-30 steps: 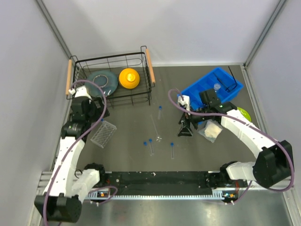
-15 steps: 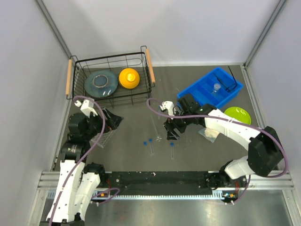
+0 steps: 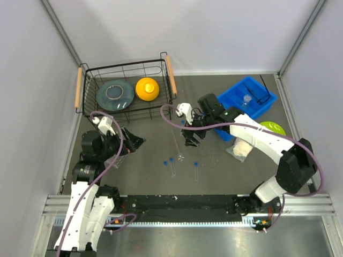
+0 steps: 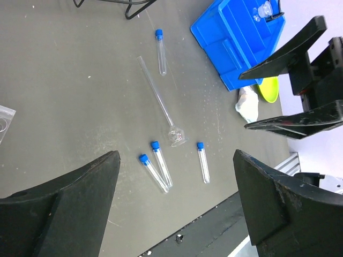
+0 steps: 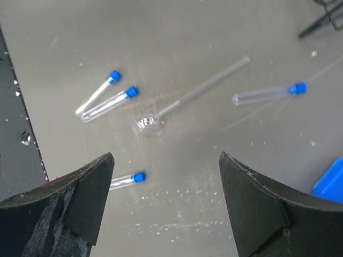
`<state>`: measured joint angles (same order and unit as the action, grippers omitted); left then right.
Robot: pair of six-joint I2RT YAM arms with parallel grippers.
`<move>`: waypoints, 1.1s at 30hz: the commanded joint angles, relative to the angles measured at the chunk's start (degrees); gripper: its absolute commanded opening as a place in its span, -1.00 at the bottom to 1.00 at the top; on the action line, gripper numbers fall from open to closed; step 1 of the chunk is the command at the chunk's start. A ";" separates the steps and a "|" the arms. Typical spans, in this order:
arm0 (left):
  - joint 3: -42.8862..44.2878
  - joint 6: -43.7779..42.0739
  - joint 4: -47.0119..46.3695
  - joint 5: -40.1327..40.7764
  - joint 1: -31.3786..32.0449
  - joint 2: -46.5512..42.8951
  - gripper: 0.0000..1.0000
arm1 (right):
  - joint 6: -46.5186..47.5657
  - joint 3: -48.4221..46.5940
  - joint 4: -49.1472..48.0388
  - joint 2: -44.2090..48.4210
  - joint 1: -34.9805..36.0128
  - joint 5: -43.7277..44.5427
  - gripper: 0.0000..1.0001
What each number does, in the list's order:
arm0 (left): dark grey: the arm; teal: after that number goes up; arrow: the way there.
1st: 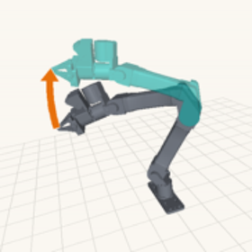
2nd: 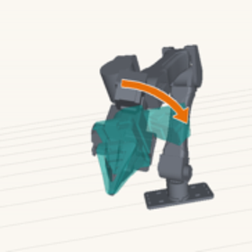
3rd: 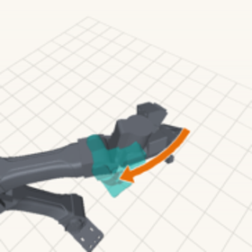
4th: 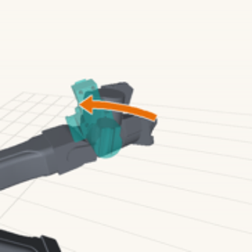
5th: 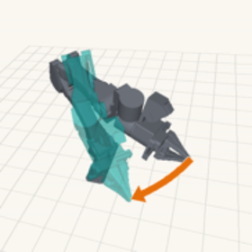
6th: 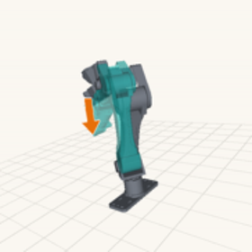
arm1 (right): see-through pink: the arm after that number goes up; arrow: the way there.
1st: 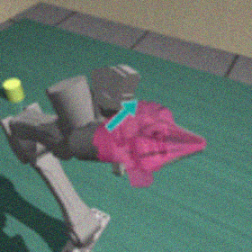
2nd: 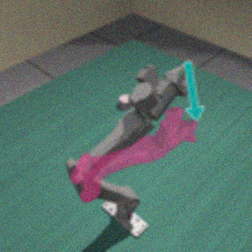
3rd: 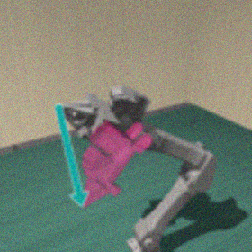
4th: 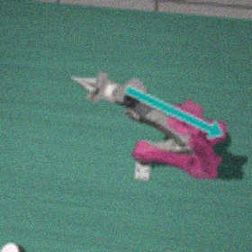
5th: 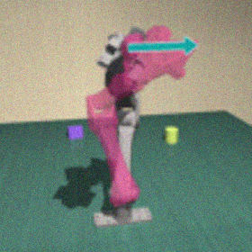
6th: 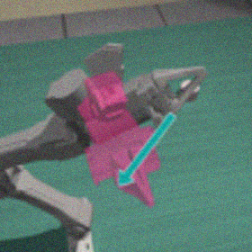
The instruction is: Organize the chemistry lab equipment
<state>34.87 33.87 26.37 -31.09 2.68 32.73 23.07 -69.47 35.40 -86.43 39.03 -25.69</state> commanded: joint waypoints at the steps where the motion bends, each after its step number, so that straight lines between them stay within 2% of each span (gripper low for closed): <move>1: 2.03 -2.84 0.43 2.07 -0.22 -1.26 0.84 | 2.34 -1.99 0.47 -2.59 2.80 -5.17 0.60; 3: 3.09 -3.80 2.27 4.71 -0.22 -2.23 0.83 | 0.32 -1.11 -1.46 -3.56 5.34 -2.62 0.59; 6: 3.71 -4.33 3.34 10.07 -0.22 -4.33 0.84 | -10.56 -0.84 -6.56 -6.11 5.89 4.40 0.58; 13: 4.06 -3.28 3.42 12.99 -0.22 -6.36 0.84 | -21.13 -2.95 -12.02 -11.73 6.67 9.69 0.31; 18: 3.54 -3.28 3.60 12.99 -0.22 -6.63 0.84 | -22.63 -2.95 -12.90 -16.57 9.05 15.48 0.17; 24: 2.75 -3.72 3.60 12.90 -0.22 -6.54 0.84 | -22.63 -3.39 -13.42 -19.90 11.16 22.17 -0.11; 33: 3.18 -5.30 4.74 13.07 -0.22 -6.54 0.84 | -24.39 -5.41 -12.54 -24.31 11.25 24.28 -0.31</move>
<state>37.08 30.00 31.57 -18.46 2.68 26.72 -0.12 -72.38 23.83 -109.34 49.84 -3.77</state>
